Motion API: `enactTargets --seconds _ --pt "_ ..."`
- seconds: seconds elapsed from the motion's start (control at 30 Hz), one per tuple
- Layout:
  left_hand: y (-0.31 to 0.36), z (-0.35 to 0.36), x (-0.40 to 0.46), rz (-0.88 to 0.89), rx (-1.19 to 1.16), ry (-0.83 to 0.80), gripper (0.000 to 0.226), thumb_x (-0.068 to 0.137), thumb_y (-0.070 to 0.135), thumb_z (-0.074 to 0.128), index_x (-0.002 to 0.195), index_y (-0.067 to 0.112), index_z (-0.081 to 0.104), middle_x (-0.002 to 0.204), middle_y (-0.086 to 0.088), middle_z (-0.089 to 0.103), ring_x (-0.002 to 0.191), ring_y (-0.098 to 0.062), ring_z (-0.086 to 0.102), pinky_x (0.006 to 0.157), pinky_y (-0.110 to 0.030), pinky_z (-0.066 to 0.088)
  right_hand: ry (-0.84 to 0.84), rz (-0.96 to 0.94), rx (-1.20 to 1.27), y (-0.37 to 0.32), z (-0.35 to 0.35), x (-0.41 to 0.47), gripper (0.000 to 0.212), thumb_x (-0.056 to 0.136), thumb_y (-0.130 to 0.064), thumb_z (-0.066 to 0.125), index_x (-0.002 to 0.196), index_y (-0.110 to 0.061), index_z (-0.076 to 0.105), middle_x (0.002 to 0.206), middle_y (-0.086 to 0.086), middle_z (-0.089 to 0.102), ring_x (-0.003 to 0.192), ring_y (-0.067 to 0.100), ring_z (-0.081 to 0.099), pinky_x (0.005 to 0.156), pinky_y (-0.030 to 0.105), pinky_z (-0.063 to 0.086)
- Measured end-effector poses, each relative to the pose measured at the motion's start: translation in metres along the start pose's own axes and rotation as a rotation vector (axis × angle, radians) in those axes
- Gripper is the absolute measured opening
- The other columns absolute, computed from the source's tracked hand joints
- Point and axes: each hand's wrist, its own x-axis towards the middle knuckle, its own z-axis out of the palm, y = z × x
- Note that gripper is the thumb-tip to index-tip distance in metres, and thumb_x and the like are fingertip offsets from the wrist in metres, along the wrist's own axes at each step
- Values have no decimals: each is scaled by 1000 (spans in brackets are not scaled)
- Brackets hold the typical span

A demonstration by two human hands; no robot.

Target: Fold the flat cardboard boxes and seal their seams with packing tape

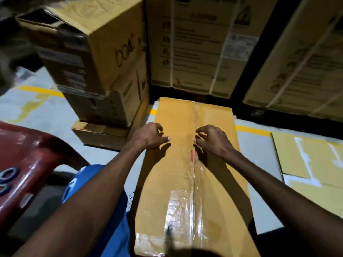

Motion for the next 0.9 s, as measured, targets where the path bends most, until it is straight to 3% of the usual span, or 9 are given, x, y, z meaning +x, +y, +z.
enactTargets --seconds 0.1,0.2,0.3,0.37,0.43,0.6,0.67,0.77,0.9 --pt "3 11 23 -13 37 15 70 83 54 73 134 11 54 137 -13 53 118 -32 57 96 -46 51 17 54 -83 40 -3 -8 52 90 -28 72 136 -7 59 142 14 55 128 32 51 99 35 42" --pt "3 18 40 -82 2 104 76 84 53 73 140 10 45 142 -18 43 128 -37 46 101 -47 46 54 221 -23 83 1 -20 69 89 -43 71 145 -12 46 152 13 41 133 32 46 105 42 42" --pt "-8 25 56 -264 -228 70 82 83 52 75 142 3 42 145 -24 41 131 -41 45 101 -46 46 39 425 442 103 13 -26 87 77 -64 71 146 -24 35 137 1 55 116 23 60 97 45 52" --pt "-14 26 62 -332 -497 -62 77 79 49 80 128 -4 52 122 -24 60 110 -39 61 84 -44 52 88 544 753 110 24 -21 97 68 -68 77 145 -36 28 130 -6 62 110 20 66 96 46 55" --pt "-16 27 66 -346 -582 -107 81 75 51 83 123 -9 56 104 -21 64 96 -37 65 76 -43 54 148 613 821 118 34 -10 102 54 -75 80 137 -30 41 123 -5 67 106 21 68 93 49 56" --pt "8 15 62 -316 -530 35 47 87 40 75 104 2 53 93 -14 58 69 -18 53 59 -28 41 324 531 774 113 26 -3 68 58 -69 80 113 -34 62 104 -11 74 96 18 72 89 48 58" --pt "17 4 59 -253 -684 145 47 83 32 80 110 1 57 102 -11 63 82 -23 62 65 -28 45 441 438 763 104 8 -2 59 66 -63 79 115 -33 64 105 -12 74 96 15 72 89 47 58" --pt "30 -15 54 -74 -888 352 71 74 28 88 134 10 55 118 -8 67 106 -25 66 76 -29 54 638 244 835 93 -24 0 54 81 -41 80 130 -25 62 117 -7 72 106 14 70 93 43 58" --pt "49 -45 41 164 -1073 533 70 81 50 77 138 17 54 129 -1 64 117 -17 63 93 -31 52 865 94 939 77 -68 -10 56 90 -16 75 141 -8 54 129 4 67 113 10 67 91 23 55"
